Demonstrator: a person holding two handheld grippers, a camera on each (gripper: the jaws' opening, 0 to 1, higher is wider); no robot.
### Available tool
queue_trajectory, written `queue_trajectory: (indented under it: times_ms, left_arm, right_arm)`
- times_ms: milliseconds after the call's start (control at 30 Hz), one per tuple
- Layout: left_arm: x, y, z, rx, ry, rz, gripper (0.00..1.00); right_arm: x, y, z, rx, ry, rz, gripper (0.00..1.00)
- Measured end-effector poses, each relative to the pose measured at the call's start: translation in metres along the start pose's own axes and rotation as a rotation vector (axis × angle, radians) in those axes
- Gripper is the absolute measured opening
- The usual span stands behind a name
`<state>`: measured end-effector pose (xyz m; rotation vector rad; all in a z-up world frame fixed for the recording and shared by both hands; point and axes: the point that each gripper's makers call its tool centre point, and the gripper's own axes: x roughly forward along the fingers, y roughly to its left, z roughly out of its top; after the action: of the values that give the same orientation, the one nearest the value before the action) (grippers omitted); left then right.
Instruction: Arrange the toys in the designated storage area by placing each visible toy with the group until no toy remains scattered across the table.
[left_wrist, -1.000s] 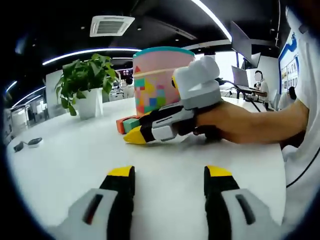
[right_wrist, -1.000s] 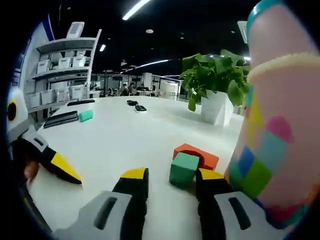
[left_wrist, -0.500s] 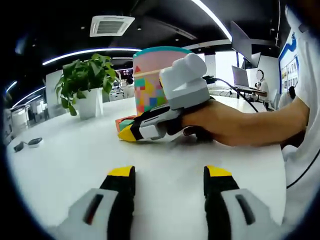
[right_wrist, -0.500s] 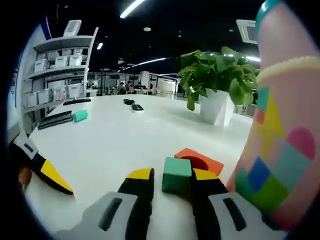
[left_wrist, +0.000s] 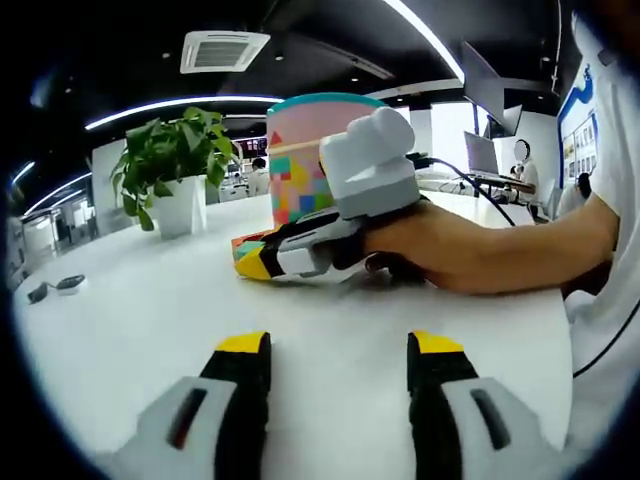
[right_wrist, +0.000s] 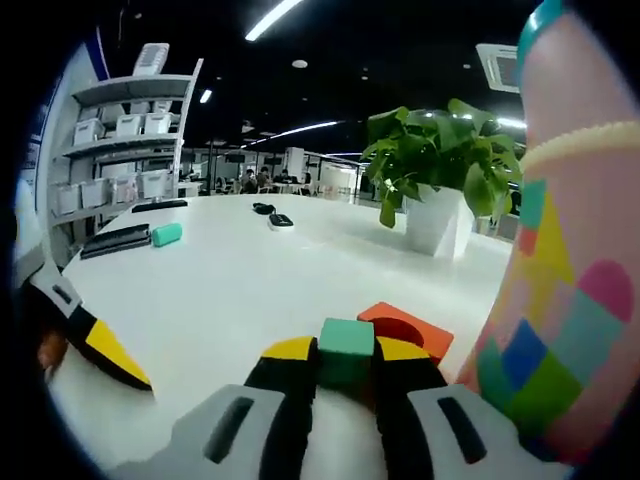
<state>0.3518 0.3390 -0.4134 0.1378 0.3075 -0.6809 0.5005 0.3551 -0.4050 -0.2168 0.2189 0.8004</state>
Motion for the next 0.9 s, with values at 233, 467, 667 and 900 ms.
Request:
queue_trajectory:
  times_ms: [233, 467, 667, 900]
  left_arm:
    - [0.0, 0.0, 0.0, -0.001, -0.001, 0.001, 0.56]
    - [0.0, 0.001, 0.0, -0.005, -0.004, 0.001, 0.56]
    - [0.0, 0.001, 0.0, -0.005, -0.004, 0.002, 0.56]
    - [0.0, 0.0, 0.0, -0.003, -0.001, 0.001, 0.56]
  right_arm:
    - [-0.004, 0.009, 0.006, 0.01, -0.036, 0.041, 0.21]
    - [-0.018, 0.023, 0.019, 0.001, -0.11, 0.121, 0.21]
    - [-0.047, 0.027, 0.023, 0.024, -0.118, 0.184, 0.21]
    - [-0.07, 0.028, 0.037, 0.041, -0.137, 0.218, 0.21]
